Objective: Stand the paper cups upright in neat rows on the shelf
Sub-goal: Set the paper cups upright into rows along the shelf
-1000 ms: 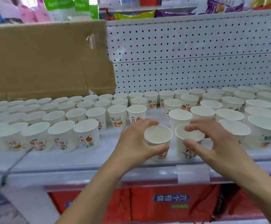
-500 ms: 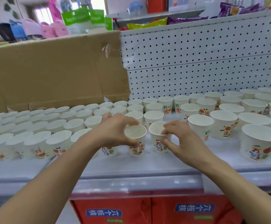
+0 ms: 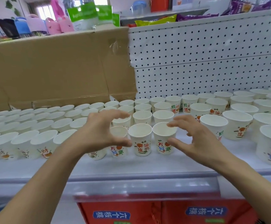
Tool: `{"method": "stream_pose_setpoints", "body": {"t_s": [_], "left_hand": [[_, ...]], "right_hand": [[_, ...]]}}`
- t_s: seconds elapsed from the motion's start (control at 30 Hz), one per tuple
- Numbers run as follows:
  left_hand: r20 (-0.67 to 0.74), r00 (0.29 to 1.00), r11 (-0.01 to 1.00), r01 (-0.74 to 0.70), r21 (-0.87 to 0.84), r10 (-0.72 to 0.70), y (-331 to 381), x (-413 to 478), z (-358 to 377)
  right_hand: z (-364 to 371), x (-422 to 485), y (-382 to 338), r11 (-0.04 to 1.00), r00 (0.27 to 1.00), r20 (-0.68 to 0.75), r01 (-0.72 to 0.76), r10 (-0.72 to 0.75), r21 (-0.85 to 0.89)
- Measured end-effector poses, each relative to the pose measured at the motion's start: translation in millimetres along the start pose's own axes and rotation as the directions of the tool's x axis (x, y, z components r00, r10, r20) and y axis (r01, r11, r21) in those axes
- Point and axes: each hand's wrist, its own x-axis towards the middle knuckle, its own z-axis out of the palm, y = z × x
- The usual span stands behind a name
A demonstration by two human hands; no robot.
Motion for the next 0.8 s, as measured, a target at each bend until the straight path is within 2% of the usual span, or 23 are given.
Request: {"method": "stream_pose_setpoints", "body": {"t_s": [0.07,0.13,0.5,0.63,0.8], "left_hand": [[-0.027,0.999,0.993,-0.037,0.114,0.041,-8.5,-11.9,2.3],[-0.042,0.998,0.987,-0.033,0.157,0.040,-15.0,-16.4,10.4],[-0.062,0.998,0.996,0.012,0.087,-0.007,-15.8,-10.1,21.6],[-0.087,0.993,0.997,-0.078,0.012,0.079,-1.7,-4.4,22.0],[-0.034,0.980,0.981,-0.193,0.019,0.194,6.8,9.8,20.4]], "right_hand": [[-0.3,0.7,0.4,1.000,1.000,-0.002,-0.010,0.010,0.026],[2.2,2.3,0.3,0.998,0.999,0.007,-0.035,0.035,0.051],[12.8,6.2,1.2,0.977,0.987,0.044,-0.159,0.154,0.142],[13.9,7.8,2.6,0.975,0.984,0.046,-0.177,0.172,0.137],[9.6,6.7,0.9,0.983,0.986,0.042,-0.165,0.162,0.081]]}}
